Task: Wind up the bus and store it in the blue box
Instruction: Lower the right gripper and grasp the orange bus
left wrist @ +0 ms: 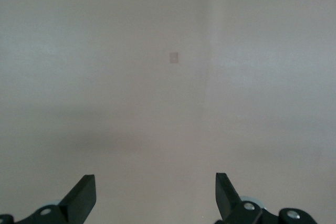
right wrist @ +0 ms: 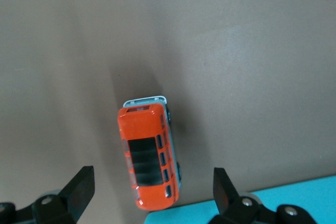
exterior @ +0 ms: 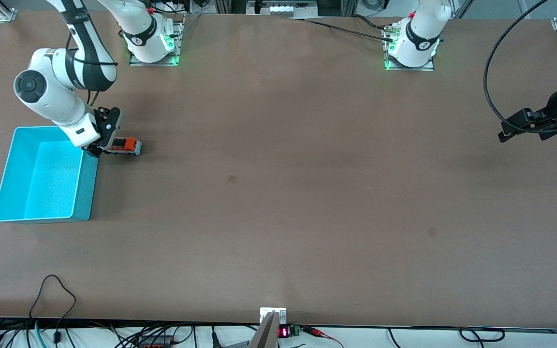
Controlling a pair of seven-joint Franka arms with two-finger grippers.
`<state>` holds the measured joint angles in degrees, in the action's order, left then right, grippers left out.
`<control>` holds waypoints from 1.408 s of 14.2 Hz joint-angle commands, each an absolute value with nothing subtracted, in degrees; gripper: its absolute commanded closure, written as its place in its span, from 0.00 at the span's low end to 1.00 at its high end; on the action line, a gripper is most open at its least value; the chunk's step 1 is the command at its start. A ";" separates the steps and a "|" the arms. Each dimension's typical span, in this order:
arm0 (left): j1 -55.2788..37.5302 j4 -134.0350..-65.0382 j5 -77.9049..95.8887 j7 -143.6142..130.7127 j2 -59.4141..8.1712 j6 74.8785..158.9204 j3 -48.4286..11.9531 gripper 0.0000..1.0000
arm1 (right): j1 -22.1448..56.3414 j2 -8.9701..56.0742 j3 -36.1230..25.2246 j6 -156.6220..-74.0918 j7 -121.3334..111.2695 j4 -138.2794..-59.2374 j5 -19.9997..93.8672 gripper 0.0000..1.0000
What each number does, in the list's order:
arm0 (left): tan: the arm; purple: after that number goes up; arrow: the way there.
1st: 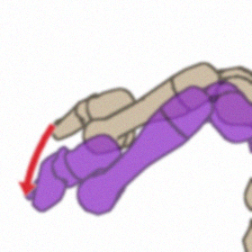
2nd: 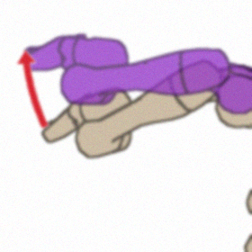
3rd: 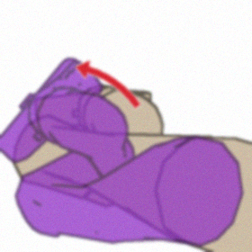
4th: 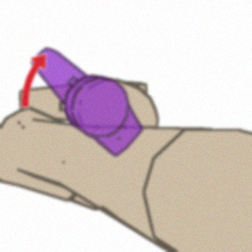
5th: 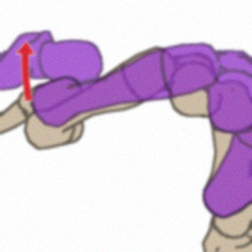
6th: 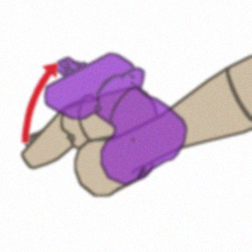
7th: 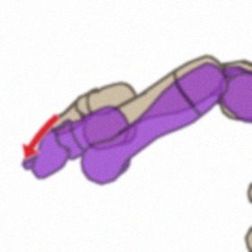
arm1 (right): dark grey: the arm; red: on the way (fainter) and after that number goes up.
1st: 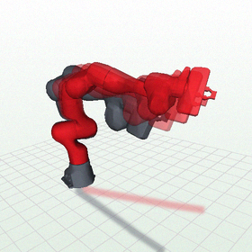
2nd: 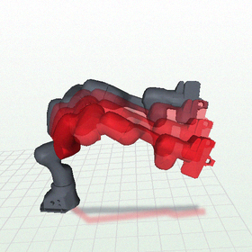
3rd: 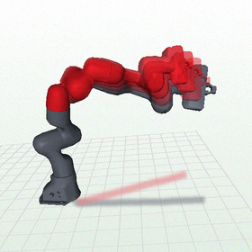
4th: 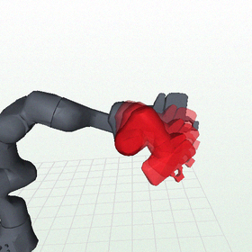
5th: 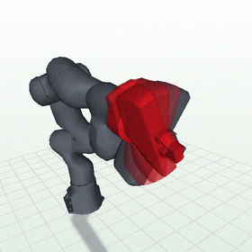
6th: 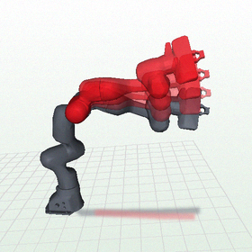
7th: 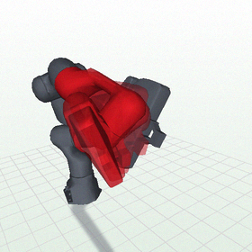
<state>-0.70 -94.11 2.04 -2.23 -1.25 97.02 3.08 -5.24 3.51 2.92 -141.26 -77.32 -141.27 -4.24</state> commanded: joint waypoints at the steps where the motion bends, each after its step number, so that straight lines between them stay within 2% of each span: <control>1: -0.79 -94.13 0.70 -2.73 -1.14 97.65 2.99 0.00 | -6.86 5.97 3.87 -144.14 -80.85 -141.42 -4.75 0.00; 5: -0.79 -94.04 0.62 -2.73 -1.23 97.82 2.99 0.00 | -7.12 10.36 3.87 -147.65 -80.95 -141.42 -4.75 0.00; 16: -0.79 -94.04 0.70 -2.81 -1.23 97.82 2.99 0.00 | -7.91 11.25 3.87 -149.59 -81.21 -143.53 -4.75 0.00; 20: -0.79 -94.04 0.70 -2.72 -1.32 97.82 2.99 0.00 | -7.91 11.51 3.87 -150.29 -81.21 -143.53 -4.75 0.17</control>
<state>-0.70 -94.11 2.04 -2.23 -1.26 97.42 3.08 -6.65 11.30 2.94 -148.95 -80.20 -143.01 -4.28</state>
